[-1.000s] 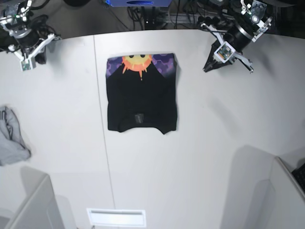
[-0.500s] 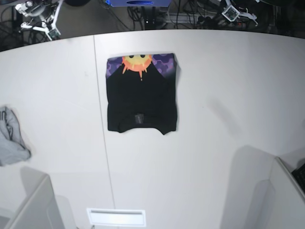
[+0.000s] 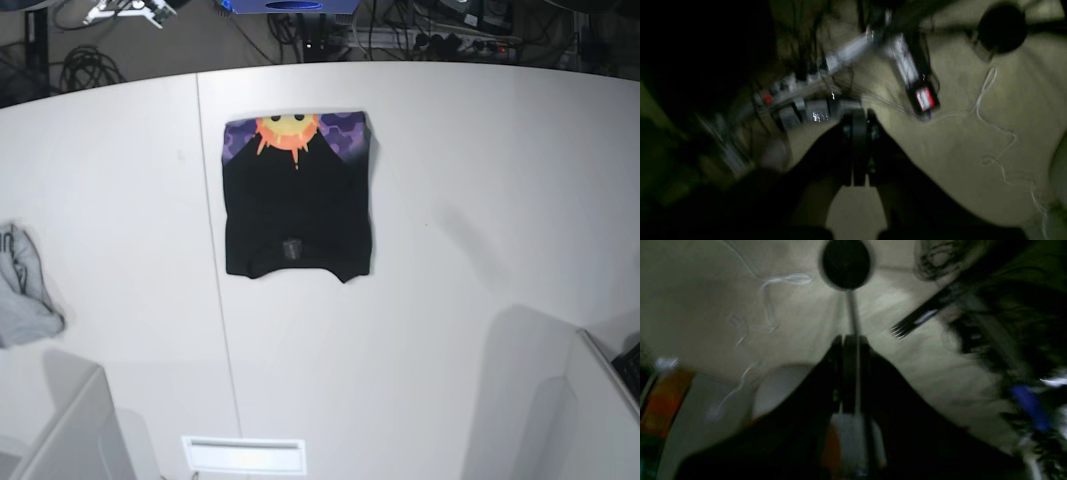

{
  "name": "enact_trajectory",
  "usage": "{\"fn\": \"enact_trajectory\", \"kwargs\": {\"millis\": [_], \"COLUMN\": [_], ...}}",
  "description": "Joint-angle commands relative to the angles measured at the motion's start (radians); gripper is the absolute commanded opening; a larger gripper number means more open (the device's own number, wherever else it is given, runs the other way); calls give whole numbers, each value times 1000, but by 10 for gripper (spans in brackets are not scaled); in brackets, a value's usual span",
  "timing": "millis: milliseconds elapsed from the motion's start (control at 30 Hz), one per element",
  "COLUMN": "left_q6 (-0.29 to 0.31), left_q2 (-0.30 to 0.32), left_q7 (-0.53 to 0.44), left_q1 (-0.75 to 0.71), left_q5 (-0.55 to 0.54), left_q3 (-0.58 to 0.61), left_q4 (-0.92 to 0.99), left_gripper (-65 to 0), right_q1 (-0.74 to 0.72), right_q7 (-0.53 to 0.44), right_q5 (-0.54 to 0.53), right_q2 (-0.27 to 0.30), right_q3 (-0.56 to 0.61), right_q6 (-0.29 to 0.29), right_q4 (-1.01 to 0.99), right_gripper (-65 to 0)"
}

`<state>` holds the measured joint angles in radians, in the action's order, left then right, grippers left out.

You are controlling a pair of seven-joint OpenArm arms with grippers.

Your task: Fold the T-shirt properly

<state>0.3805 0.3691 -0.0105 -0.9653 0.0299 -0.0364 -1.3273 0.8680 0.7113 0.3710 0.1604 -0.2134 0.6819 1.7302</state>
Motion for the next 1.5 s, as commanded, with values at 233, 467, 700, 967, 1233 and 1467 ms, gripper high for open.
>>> {"fn": "enact_trajectory", "kwargs": {"millis": [233, 467, 700, 967, 1233, 1467], "left_q6": [-2, -2, -2, -2, -2, -2], "left_q2": [-9, -94, -178, -226, -218, -221], "left_q7": [-24, -27, -263, -348, -352, -352], "left_q1": [205, 418, 629, 714, 721, 747], "left_q5": [-8, 2, 2, 2, 2, -6], "left_q3": [155, 174, 175, 175, 175, 166], "left_q4": [369, 707, 1130, 1242, 1172, 1173], "left_gripper": [-650, -650, -650, -650, -650, -650], "right_q1": [-175, -346, -465, -593, -631, -637], "right_q7": [-23, -278, -816, -1068, -1074, -1074], "right_q5": [6, 6, 6, 6, 6, 6], "right_q2": [5, 0, 5, -60, -78, -78], "right_q3": [67, 68, 62, 65, 62, 61], "right_q6": [0, 0, -4, -307, -388, -390], "right_q4": [-431, -912, -1378, -1613, -1613, -1613], "right_gripper": [-650, -650, -650, -650, -650, -650]}}
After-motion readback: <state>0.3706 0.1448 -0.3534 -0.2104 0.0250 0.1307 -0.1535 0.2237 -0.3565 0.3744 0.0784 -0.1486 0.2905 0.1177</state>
